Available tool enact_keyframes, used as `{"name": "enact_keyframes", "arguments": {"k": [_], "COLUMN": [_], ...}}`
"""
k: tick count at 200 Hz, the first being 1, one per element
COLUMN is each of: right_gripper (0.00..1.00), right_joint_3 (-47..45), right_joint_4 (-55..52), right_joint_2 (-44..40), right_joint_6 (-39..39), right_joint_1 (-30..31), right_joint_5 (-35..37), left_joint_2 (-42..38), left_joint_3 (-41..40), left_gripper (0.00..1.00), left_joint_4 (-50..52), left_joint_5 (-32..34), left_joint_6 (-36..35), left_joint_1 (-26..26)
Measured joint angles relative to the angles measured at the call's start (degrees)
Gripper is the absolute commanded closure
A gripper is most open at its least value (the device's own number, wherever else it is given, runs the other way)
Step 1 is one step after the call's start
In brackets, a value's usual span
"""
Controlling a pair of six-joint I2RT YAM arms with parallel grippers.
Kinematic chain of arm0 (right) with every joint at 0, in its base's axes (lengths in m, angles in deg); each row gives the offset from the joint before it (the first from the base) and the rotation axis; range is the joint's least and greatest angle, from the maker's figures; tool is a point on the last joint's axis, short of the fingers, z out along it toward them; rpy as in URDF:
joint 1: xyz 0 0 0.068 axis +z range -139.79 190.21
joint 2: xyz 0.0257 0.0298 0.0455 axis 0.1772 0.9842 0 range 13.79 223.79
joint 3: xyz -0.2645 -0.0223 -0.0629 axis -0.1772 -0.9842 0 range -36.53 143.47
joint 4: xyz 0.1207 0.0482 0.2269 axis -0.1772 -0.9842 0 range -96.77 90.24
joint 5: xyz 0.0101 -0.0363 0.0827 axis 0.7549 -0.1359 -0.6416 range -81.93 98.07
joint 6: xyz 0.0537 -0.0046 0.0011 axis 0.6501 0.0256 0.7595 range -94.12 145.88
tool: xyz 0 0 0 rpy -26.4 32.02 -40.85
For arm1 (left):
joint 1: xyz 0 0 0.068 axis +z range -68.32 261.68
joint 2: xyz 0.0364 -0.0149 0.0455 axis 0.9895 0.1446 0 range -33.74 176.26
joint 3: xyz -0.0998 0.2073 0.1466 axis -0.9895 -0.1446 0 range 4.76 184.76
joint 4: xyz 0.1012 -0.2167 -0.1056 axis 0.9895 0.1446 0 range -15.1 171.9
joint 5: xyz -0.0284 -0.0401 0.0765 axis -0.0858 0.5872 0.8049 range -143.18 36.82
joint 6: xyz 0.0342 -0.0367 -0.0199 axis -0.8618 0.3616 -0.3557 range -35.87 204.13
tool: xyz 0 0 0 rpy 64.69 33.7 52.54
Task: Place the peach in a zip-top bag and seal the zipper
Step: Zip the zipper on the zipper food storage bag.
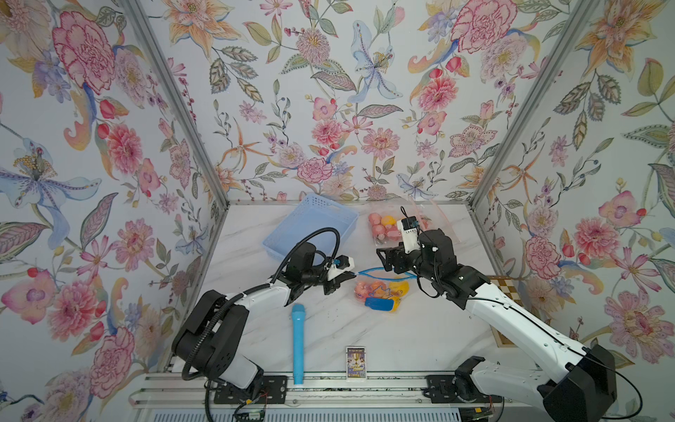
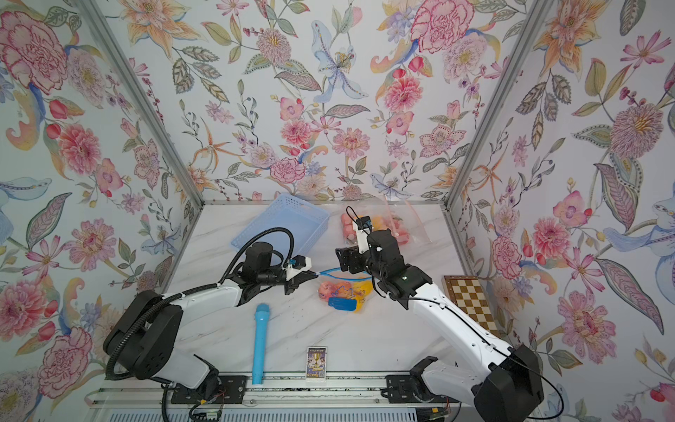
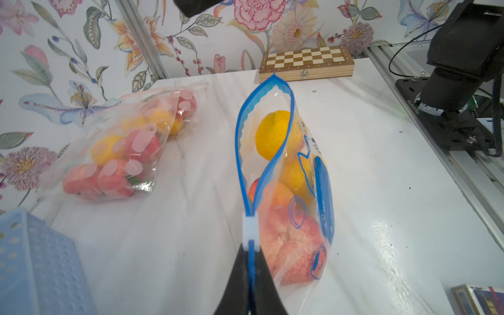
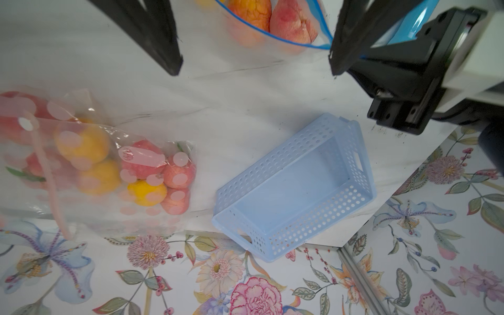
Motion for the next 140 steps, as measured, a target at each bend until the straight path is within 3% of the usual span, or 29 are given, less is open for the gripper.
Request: {"name": "enact_keyframes", "arguments": {"k": [25, 85, 140], "right_gripper": [0.22, 0.50, 0.64], "right_joint_3": [1.9, 7.4, 10.3], "right_joint_4": [-1.0, -3.1, -4.8], "right_joint_2": [3.5, 11.9, 18.0], "right_joint_6": [-4.0, -14.2, -19.3], "right_joint_1": [1.3, 4.1, 5.9], "right_joint_5": [-4.2, -12.4, -17.5], "left_joint_2": [0.1, 3.0, 3.3], "left_joint_3": [0.2, 2.4, 2.5], "left_gripper": [0.90, 0.90, 0.91], "left_joint_4": [0.5, 0.5, 0.4], "left_joint_5": [-1.4, -4.0, -4.0], "left_joint_6": [0.0, 1.0, 1.8], "left_joint_1": [1.7, 1.7, 1.8]}}
